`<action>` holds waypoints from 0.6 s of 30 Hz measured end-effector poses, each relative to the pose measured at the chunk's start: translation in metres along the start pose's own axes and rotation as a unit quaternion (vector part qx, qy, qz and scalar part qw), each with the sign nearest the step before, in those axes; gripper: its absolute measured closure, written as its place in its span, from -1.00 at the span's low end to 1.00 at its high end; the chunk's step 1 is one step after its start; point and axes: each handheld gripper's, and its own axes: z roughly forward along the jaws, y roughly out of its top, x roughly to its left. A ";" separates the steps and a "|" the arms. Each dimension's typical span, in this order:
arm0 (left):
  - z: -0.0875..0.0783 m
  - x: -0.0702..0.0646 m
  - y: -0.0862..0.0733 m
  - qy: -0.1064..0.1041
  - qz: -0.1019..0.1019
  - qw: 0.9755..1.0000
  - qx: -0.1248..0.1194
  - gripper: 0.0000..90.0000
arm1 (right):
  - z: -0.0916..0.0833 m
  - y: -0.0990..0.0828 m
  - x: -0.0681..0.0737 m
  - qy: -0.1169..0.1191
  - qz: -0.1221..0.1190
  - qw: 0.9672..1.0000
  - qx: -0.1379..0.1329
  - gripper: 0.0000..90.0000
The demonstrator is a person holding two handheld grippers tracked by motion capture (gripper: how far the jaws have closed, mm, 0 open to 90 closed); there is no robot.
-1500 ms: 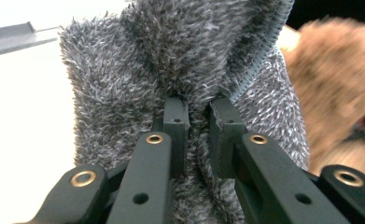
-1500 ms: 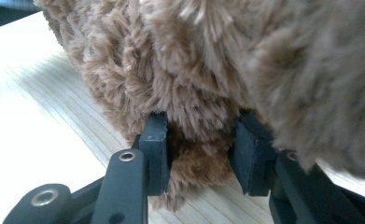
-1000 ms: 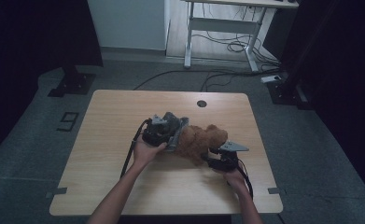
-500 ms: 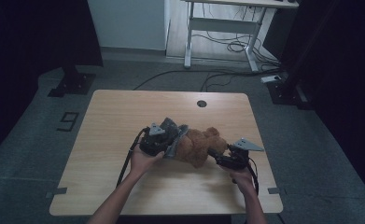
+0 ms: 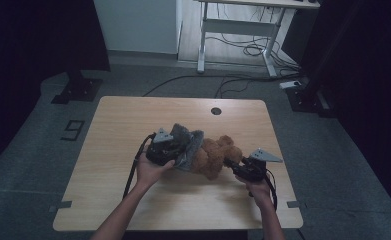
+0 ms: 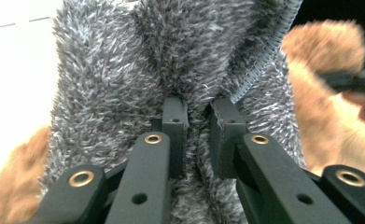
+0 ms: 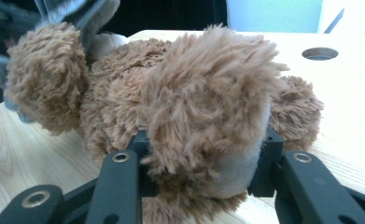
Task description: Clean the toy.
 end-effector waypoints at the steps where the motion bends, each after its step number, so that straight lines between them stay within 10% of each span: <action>1: 0.004 -0.003 0.005 -0.005 0.001 1.000 0.000 0.73 | 0.000 0.000 0.000 0.000 -0.001 1.000 0.000 0.27; 10: 0.057 -0.063 0.020 -0.045 0.048 0.997 0.046 0.72 | 0.000 -0.001 0.002 -0.008 0.009 1.000 -0.002 0.31; 18: 0.065 -0.059 0.005 -0.035 0.043 0.997 0.047 0.74 | 0.001 -0.002 0.000 -0.016 0.011 1.000 0.008 0.33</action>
